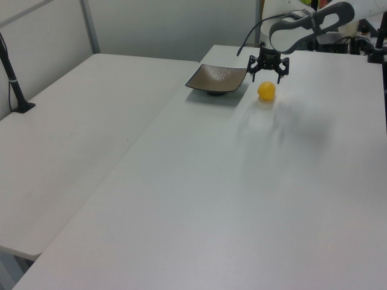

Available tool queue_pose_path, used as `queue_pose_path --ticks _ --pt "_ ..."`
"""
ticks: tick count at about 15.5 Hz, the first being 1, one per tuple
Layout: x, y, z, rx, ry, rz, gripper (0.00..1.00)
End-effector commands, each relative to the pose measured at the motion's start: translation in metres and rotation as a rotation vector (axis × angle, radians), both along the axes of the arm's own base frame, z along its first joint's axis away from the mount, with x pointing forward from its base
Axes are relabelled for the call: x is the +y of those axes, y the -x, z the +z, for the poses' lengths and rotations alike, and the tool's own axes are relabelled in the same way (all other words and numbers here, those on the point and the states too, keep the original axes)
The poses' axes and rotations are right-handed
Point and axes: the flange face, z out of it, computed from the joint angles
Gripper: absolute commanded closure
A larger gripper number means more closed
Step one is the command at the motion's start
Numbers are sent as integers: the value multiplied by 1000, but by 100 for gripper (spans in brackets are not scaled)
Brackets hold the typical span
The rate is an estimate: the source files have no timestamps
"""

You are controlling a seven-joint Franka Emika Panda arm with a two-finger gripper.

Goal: Put potatoes on a ceramic plate
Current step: 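Close the gripper around the yellow potato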

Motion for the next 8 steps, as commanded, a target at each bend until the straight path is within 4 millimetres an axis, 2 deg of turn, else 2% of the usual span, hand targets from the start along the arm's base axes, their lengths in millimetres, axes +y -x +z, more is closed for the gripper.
queue_pose_path --ticks 1,8 --pt "-1 -3 -11 -1 25 -13 0" --pt "-11 -4 -23 -14 48 -14 0"
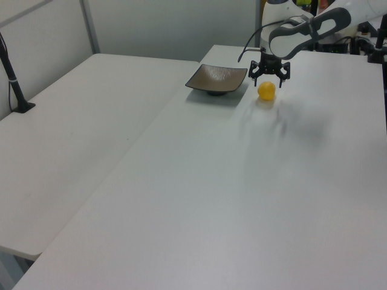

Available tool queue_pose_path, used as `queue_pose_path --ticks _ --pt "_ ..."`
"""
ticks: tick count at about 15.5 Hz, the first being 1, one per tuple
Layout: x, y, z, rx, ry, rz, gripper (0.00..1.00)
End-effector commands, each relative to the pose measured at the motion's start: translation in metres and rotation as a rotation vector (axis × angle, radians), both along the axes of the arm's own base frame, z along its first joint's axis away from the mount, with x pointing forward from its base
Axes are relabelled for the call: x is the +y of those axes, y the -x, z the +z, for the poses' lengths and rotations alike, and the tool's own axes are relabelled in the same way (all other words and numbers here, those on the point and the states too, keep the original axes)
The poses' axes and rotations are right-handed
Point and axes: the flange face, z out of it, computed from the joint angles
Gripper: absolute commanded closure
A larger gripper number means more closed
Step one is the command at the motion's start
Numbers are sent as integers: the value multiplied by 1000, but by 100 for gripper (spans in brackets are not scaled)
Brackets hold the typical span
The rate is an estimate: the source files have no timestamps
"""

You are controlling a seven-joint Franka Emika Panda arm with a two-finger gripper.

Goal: Put potatoes on a ceramic plate
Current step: 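Close the gripper around the yellow potato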

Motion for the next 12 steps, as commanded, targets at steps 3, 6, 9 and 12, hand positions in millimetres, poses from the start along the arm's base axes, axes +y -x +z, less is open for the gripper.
queue_pose_path --ticks 3,6,9,12 --pt "0 -5 -11 -42 40 9 0" --pt "0 -6 -20 -29 52 19 0" --pt "0 -6 -25 -22 54 20 0" --pt "0 -6 -25 -21 52 20 27"
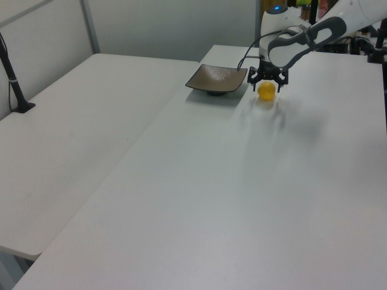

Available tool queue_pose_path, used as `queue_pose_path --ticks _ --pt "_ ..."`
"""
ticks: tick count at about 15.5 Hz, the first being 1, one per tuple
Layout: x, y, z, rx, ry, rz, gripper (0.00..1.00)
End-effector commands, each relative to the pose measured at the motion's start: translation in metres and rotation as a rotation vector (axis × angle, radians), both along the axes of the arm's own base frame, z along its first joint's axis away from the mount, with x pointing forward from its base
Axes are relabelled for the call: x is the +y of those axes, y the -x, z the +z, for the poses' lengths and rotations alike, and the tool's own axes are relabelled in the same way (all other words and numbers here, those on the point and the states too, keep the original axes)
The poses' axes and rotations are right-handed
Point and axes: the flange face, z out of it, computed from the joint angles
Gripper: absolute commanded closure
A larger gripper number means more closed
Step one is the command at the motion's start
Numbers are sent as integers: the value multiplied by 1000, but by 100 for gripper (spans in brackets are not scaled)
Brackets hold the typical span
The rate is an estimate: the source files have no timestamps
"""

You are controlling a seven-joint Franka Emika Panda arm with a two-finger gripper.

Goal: Put potatoes on a ceramic plate
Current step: 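Close the gripper around the yellow potato, then lift the potato and carry it over the brown square plate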

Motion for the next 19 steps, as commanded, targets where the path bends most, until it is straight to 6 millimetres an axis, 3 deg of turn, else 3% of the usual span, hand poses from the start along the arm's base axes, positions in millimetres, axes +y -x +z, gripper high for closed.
queue_pose_path --ticks 1,3,9,12,19 --pt "1 0 3 -16 24 3 40" --pt "2 -1 3 -10 28 26 50" --pt "2 0 13 -13 26 33 47" --pt "2 2 41 -44 22 37 47" --pt "2 0 75 -71 9 29 49"
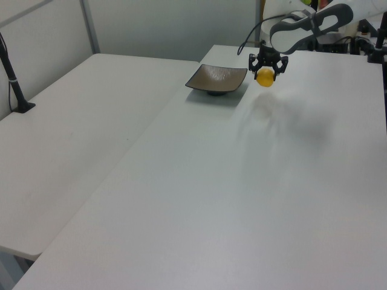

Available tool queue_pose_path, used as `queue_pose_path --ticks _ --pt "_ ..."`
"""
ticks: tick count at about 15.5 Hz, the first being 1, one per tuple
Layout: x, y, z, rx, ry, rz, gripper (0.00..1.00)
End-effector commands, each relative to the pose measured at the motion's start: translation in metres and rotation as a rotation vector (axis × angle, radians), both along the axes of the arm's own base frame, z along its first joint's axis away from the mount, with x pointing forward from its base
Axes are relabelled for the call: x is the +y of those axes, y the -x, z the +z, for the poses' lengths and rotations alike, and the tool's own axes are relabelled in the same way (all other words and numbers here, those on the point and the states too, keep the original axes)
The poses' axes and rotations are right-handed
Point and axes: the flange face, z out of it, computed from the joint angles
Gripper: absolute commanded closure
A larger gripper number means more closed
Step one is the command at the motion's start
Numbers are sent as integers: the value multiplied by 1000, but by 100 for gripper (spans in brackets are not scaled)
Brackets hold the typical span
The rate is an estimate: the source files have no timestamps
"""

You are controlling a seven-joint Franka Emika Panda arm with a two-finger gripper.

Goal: Put potatoes on a ceramic plate
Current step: 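Lift the potato and carry it over the brown square plate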

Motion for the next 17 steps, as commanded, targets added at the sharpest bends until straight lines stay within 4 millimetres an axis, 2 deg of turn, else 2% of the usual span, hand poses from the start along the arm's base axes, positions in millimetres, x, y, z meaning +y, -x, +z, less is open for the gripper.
queue_pose_path --ticks 1,6,11,14,17 --pt "3 -5 27 -40 5 7 49" --pt "6 -26 40 -204 10 13 48" --pt "16 -47 44 -272 31 37 48" --pt "23 -66 25 -290 42 53 48" --pt "32 -79 9 -397 67 70 50"
